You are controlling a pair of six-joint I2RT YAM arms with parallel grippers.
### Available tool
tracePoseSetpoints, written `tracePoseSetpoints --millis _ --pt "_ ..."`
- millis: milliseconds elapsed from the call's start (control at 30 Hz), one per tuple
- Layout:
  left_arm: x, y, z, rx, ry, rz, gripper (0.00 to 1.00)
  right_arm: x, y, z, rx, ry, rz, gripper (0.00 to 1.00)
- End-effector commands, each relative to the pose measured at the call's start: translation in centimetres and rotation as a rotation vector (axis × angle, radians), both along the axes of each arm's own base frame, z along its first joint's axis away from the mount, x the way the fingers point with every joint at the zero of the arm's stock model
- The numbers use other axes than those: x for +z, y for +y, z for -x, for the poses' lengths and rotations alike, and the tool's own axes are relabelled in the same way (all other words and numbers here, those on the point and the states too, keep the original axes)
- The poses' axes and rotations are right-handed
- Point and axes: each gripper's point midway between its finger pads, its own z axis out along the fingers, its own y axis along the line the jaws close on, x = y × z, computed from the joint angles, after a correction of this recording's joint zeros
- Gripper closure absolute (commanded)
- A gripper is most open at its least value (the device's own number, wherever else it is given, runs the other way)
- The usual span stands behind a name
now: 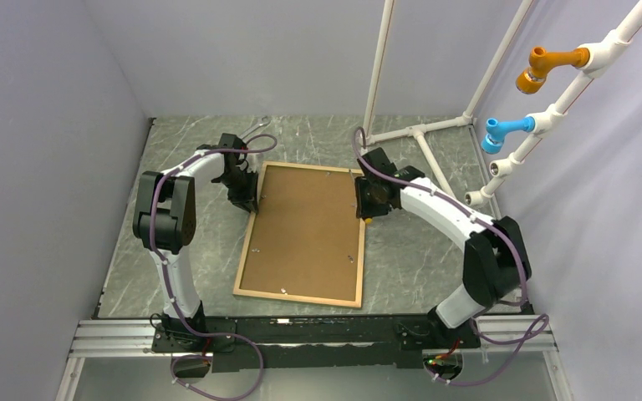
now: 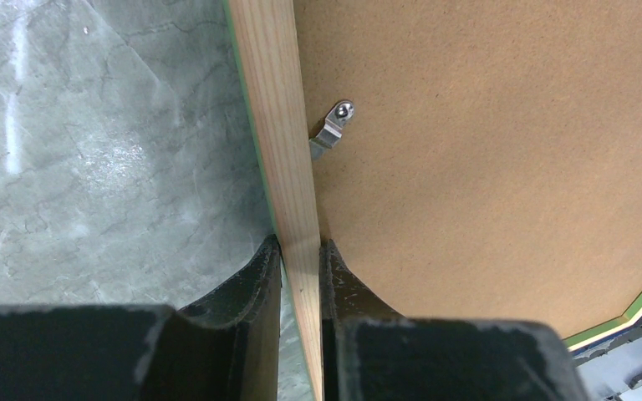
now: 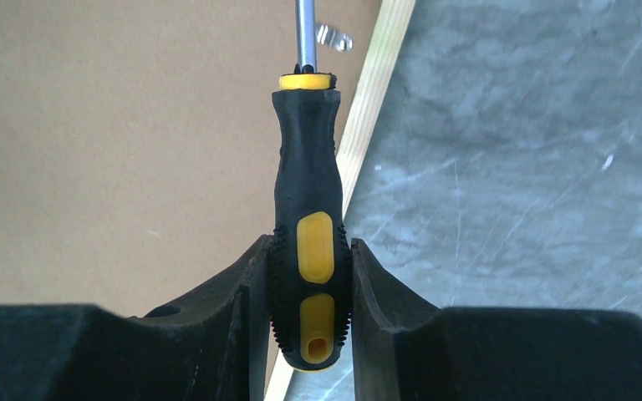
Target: Take the photo out of the frame
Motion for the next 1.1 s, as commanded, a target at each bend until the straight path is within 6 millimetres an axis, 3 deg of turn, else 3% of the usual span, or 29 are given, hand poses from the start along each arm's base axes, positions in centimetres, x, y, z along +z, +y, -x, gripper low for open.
tracePoseSetpoints --millis 0,367,633,800,933,1067 --pt "1.1 -1.1 -0.3 -0.035 -0.020 0.038 1.00 0.0 1.1 -2.1 0.106 -0.010 0.006 1.00" --pt "1.0 -1.2 -0.3 -0.038 -0.015 0.040 1.00 -2.0 2.3 -4.3 0.121 0.018 0.019 1.00" --pt "2.0 -1.6 -0.5 -0.048 -0.047 0.071 0.96 -1.9 5.3 -2.0 0.207 0.059 -0.165 1.00" --pt "1.7 -2.4 -0.3 -0.052 -0.021 0.115 1.00 -1.7 9.2 0.2 0.279 0.083 -0.286 1.00" --pt "1.8 -2.3 -0.3 -0.050 -0.027 0.109 0.92 -1.5 12.9 2.0 0.315 0.099 -0.286 1.00" --pt "1.8 -2.2 -0.2 -0.050 -0.026 0.109 0.89 -1.6 15.1 2.0 0.314 0.103 -0.264 1.00"
